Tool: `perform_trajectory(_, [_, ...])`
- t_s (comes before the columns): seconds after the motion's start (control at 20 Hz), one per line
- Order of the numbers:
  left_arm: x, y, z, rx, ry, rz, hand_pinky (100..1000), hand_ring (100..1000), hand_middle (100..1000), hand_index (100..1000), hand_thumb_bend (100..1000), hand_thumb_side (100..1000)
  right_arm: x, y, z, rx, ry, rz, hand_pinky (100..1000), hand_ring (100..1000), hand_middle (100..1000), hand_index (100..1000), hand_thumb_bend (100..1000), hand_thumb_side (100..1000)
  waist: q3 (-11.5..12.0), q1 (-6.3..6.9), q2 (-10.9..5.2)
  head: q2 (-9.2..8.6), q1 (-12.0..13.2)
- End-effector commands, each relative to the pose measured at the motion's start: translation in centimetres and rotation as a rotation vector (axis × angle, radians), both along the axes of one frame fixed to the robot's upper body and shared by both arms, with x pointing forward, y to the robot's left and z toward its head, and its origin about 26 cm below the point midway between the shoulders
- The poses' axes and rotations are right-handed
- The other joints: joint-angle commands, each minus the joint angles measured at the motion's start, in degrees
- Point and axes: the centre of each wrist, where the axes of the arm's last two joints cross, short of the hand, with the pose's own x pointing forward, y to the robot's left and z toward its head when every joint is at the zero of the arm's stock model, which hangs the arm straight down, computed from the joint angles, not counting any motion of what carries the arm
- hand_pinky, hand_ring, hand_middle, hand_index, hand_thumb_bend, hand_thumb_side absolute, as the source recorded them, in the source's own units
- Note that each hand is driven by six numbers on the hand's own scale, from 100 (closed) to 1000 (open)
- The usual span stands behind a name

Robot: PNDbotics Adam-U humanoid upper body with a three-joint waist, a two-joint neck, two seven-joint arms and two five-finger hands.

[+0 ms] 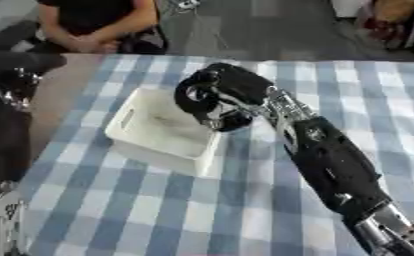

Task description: Pick up objects on the table and place them in the box.

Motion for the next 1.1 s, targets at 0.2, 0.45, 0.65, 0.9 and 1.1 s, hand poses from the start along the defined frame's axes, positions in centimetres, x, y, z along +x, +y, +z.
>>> perform_trajectory(0.2, [-0.2,-0.1,0.7,0.005,-0.031,-0.011,853,684,867,714,100,876,-0.4,1.4,1.8,0.022,-0.061,0.072,843,735,774,358,100,350,0.07,-0.07,-0.62,-0.83,-0.73])
perform_trajectory(0.45, [-0.2,-0.2,0.7,0.006,-0.031,-0.016,853,684,867,714,100,876,-1.3,3.3,3.2,0.024,-0.1,0.184,838,747,783,392,100,356,0.19,-0.1,-0.62,-0.74,-0.82])
perform_trajectory(0.65, [-0.2,-0.2,0.7,0.006,-0.032,-0.018,852,684,867,714,100,876,-1.8,4.0,3.7,0.016,-0.113,0.227,838,753,790,435,100,365,0.24,-0.17,-0.65,-0.72,-0.77])
perform_trajectory(0.9, [-0.2,-0.2,0.7,0.006,-0.033,-0.018,852,683,866,714,100,876,-1.9,4.0,3.6,-0.007,-0.097,0.25,857,778,822,647,116,623,0.18,-0.2,-0.68,-0.74,-0.64])
perform_trajectory(1.1, [-0.2,-0.2,0.7,0.008,-0.033,-0.017,852,683,866,714,100,875,-1.7,3.7,3.4,-0.024,-0.072,0.255,875,797,850,835,261,829,0.03,-0.16,-0.65,-0.76,-0.62])
